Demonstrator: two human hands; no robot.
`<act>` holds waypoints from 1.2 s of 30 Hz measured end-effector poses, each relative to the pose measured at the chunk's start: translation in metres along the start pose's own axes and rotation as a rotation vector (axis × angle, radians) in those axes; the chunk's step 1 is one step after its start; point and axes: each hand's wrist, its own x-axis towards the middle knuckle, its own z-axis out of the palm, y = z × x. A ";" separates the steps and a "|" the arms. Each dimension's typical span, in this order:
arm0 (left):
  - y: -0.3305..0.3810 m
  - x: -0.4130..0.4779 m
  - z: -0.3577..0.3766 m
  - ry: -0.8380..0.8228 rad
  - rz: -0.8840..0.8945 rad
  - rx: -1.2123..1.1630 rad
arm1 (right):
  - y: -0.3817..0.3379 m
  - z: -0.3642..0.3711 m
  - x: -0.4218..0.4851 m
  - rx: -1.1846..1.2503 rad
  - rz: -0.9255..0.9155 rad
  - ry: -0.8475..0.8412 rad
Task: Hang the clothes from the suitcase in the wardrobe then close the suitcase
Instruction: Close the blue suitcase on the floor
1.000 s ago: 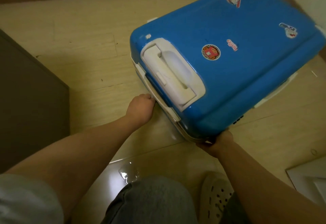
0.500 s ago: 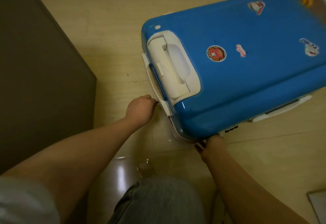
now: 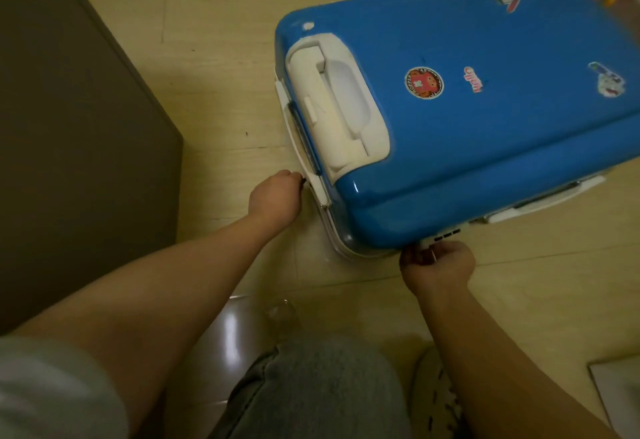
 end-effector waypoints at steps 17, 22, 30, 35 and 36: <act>-0.022 -0.021 -0.015 -0.022 0.124 0.036 | 0.027 0.049 -0.023 -0.433 -0.054 -0.262; -0.017 -0.042 0.007 -0.080 0.094 0.046 | 0.032 0.044 -0.016 -0.457 -0.036 -0.240; -0.039 -0.025 -0.027 -0.104 0.197 0.137 | 0.033 0.048 -0.009 -0.536 -0.034 -0.303; -0.048 -0.016 -0.042 -0.121 0.210 0.261 | 0.051 0.058 -0.009 -0.557 -0.060 -0.322; -0.048 -0.016 -0.040 -0.134 0.207 0.259 | 0.053 0.059 -0.008 -0.532 -0.031 -0.303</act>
